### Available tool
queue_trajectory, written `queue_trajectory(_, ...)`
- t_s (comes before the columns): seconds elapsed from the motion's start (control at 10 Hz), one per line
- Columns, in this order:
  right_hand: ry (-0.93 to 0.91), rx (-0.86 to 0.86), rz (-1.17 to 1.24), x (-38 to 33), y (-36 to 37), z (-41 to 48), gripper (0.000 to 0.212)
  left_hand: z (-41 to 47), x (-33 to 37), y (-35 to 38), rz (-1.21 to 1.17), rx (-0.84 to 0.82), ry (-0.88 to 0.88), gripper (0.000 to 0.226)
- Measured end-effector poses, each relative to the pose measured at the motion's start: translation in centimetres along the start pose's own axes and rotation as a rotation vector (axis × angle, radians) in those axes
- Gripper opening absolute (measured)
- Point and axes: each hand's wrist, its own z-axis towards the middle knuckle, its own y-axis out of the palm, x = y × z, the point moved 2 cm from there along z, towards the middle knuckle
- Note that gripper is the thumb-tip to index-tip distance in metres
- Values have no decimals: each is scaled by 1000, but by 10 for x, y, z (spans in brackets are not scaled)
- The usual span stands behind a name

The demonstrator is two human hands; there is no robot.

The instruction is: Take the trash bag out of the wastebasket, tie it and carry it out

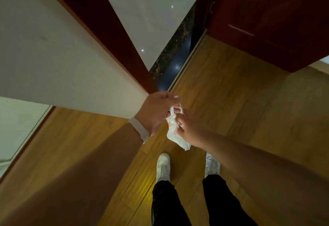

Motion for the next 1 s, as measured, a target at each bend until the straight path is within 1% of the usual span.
queue_trajectory(0.1, 2, -62, -13, 32, 31, 14, 33, 38, -38, 0, -35, 63, -41, 14)
queue_trajectory(0.2, 22, -108, -6, 60, 61, 27, 35, 73, -74, -1, -68, 109, -83, 9)
queue_trajectory(0.3, 78, -129, 15, 81, 86, 35, 38, 105, -109, 0, -30, 163, -106, 7)
queue_trajectory(0.4, 128, -118, 9, 96, 105, 45, 42, 137, -144, -5, 102, 228, -108, 10)
queue_trajectory(0.6, 153, -59, -93, 128, 140, 56, 51, 209, -223, -20, 558, 213, -62, 15)
queue_trajectory(0.7, 150, -57, -123, 140, 150, 56, 57, 237, -254, -34, 676, 259, -86, 16)
queue_trajectory(0.8, 156, -67, -145, 146, 156, 55, 60, 254, -275, -46, 728, 268, -180, 26)
queue_trajectory(1.0, 169, -76, -144, 148, 150, 46, 58, 261, -286, -48, 711, 186, -309, 32)
